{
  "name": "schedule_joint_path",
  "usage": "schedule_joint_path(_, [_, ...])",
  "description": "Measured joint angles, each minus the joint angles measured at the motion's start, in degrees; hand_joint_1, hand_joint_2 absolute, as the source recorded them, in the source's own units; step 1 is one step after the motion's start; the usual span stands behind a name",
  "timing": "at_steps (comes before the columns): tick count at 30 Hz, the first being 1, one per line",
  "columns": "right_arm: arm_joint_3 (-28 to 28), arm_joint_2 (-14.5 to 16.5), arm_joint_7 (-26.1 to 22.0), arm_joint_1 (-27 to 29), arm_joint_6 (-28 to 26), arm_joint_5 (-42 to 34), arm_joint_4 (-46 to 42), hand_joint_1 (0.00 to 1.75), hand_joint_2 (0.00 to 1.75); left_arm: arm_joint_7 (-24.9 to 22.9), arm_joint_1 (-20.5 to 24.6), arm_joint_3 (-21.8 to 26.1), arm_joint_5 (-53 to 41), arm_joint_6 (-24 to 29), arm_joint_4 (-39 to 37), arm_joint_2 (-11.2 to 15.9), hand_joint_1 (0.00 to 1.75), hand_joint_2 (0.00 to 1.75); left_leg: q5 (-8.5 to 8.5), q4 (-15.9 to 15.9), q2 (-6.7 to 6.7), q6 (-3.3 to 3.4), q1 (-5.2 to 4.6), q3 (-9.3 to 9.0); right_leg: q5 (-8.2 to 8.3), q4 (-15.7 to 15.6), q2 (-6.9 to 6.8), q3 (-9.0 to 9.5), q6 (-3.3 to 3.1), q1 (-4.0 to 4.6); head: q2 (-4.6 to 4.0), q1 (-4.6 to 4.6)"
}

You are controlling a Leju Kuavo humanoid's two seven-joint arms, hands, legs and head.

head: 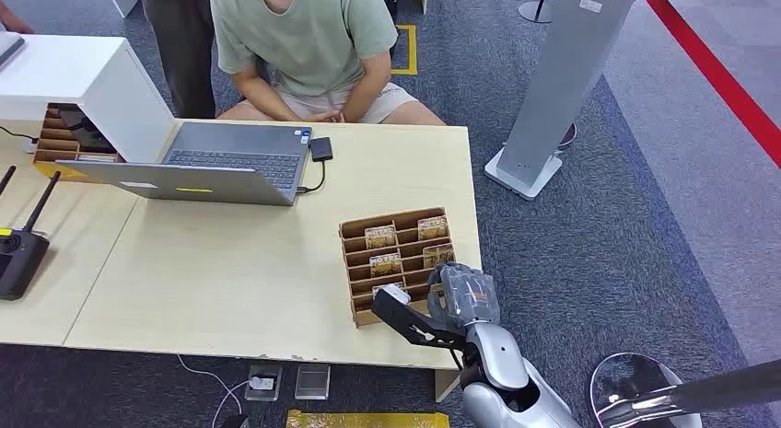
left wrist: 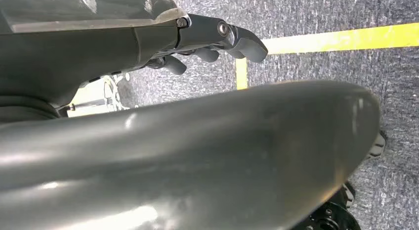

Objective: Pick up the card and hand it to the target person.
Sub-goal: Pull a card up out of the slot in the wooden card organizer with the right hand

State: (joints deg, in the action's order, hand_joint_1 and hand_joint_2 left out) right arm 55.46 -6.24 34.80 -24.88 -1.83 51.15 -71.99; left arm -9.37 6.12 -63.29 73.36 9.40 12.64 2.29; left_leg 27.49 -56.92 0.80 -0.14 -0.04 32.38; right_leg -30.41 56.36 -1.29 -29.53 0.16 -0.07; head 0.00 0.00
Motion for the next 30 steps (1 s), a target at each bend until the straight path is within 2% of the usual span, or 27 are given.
schedule_joint_path(3, [0.06,0.08,-0.03,-0.02,-0.01,0.00,0.06,1.39,1.75,-0.03,0.00,0.02,0.04,0.01,0.01,0.00,0.00,0.00,0.00,0.00,0.01,0.00,0.00,0.00,0.00,0.00,0.00,0.00,0.00,0.00,0.00,0.00])
schedule_joint_path(12, [0.68,0.37,-0.55,-0.48,-0.62,-0.42,0.78,1.66,1.75,0.61,0.09,-0.78,-0.18,0.96,0.31,0.21,0.00,0.00,-0.02,0.04,0.00,-0.01,0.00,-0.04,0.02,-0.03,0.03,0.03,0.00,0.00,0.00,0.00])
schedule_joint_path(23, [1.17,0.41,-1.66,-1.01,-2.26,-0.04,0.86,1.66,1.75,0.98,0.03,-0.27,0.82,1.63,0.43,0.22,0.00,0.00,0.00,-0.01,0.01,0.00,0.00,0.01,0.00,0.01,0.01,-0.01,0.00,0.00,0.00,0.00])
schedule_joint_path(30, [-0.43,-0.99,-4.71,-1.43,-8.01,2.70,-4.18,1.66,1.75,1.18,0.07,-0.58,1.19,1.30,0.37,0.14,0.00,0.00,0.00,-0.04,0.00,0.01,-0.01,0.06,-0.01,0.05,-0.01,-0.06,0.00,-0.01,0.00,0.00])
